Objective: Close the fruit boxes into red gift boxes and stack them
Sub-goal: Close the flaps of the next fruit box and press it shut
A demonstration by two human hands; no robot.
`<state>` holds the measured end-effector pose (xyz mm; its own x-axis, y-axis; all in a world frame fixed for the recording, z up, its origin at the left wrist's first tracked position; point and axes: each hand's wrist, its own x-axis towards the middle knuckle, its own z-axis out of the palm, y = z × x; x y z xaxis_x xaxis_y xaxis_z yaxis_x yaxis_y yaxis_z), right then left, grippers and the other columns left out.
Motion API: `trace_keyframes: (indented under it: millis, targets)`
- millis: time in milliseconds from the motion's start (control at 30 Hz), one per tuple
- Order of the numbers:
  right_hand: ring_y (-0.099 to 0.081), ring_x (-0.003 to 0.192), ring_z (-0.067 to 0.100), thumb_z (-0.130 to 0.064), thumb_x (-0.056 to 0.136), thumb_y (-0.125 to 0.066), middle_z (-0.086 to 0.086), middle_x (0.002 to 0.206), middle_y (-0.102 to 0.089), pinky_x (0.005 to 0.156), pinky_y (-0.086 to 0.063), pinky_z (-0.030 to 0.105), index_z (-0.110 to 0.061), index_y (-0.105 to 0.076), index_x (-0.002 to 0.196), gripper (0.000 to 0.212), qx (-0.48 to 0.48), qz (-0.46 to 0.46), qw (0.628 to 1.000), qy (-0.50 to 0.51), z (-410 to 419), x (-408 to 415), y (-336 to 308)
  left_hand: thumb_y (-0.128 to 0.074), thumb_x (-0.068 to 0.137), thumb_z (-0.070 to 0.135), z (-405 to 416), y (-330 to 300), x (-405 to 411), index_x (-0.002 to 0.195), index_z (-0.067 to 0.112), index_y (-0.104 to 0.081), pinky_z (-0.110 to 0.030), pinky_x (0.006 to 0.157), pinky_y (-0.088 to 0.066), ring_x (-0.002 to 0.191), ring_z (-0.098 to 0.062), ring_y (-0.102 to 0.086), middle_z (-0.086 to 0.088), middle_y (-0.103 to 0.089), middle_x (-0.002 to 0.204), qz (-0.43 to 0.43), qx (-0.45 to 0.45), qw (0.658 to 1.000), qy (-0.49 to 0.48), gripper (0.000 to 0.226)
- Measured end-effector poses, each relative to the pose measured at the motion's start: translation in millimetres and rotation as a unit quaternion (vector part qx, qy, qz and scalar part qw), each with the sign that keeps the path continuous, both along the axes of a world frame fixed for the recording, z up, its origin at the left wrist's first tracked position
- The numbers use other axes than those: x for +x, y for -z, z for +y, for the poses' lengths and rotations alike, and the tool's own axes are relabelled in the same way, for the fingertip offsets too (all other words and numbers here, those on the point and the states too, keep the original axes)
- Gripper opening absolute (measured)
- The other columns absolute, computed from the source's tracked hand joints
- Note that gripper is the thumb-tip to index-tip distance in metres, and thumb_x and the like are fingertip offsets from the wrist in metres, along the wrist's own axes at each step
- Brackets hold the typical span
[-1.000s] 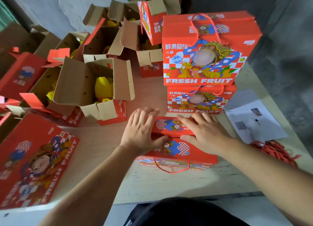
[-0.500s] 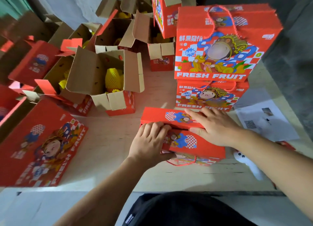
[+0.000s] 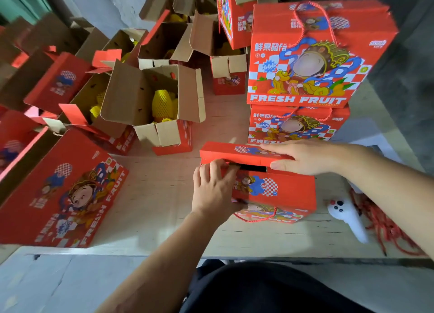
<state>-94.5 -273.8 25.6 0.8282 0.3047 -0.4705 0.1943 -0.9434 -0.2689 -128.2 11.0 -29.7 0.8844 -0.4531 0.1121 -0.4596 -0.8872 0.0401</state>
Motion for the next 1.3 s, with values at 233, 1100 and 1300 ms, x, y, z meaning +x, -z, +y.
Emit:
trace_keyframes:
  millis: [233, 1100, 1300]
  targets:
    - [-0.040, 0.141, 0.036, -0.096, 0.075, 0.013, 0.001, 0.152, -0.040, 0.111, -0.043, 0.055, -0.064, 0.023, 0.148, 0.080, -0.044, -0.130, 0.991, 0.012, 9, -29, 27, -0.087, 0.045, 0.077, 0, 7, 1, 0.126, 0.019, -0.064, -0.054, 0.104, -0.046, 0.109, -0.037, -0.059, -0.014, -0.058, 0.120, -0.047, -0.021, 0.999, 0.014, 0.103]
    - [-0.053, 0.110, 0.038, -0.070, 0.093, -0.048, 0.014, 0.131, -0.052, 0.093, -0.046, 0.050, -0.016, -0.046, 0.153, 0.080, -0.073, -0.313, 0.943, 0.091, 27, -48, 28, -0.048, 0.090, 0.079, 10, -27, 83, 0.159, 0.034, -0.037, -0.046, 0.116, -0.039, 0.147, -0.027, -0.042, 0.005, -0.047, 0.159, 0.091, -0.032, 0.991, 0.092, 0.083]
    - [-0.048, 0.116, 0.033, -0.069, 0.092, -0.051, 0.002, 0.126, -0.051, 0.094, -0.039, 0.046, -0.022, -0.056, 0.133, 0.063, -0.016, -0.382, 0.912, 0.145, 64, -114, 55, -0.042, 0.083, 0.087, 10, -34, 100, 0.150, 0.033, -0.050, -0.044, 0.102, -0.047, 0.122, -0.023, -0.064, 0.007, -0.060, 0.140, 0.058, 0.035, 0.989, 0.133, 0.086]
